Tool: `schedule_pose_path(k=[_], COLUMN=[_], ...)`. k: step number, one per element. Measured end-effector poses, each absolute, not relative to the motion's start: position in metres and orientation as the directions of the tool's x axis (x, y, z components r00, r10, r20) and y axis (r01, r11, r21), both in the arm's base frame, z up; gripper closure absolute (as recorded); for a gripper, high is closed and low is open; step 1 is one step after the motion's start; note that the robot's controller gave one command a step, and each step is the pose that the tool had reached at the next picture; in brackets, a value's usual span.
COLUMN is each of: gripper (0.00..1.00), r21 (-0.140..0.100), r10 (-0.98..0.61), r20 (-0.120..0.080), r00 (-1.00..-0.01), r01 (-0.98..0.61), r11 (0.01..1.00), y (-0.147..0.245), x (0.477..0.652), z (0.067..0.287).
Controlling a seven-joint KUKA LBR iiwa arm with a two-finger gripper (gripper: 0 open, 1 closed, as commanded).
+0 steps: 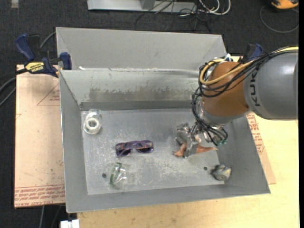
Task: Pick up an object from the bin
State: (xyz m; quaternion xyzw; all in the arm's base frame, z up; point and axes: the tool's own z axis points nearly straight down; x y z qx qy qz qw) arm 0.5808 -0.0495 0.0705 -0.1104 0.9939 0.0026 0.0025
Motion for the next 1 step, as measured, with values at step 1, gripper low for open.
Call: schedule_pose_path(k=[1], gripper=[1.0], r21=[0.005], r10=[-0.219], r20=[-0.005], r00=[-0.976], r01=[-0.219], r11=[0.976], y=[-0.0496], x=[0.5805], z=[0.0703])
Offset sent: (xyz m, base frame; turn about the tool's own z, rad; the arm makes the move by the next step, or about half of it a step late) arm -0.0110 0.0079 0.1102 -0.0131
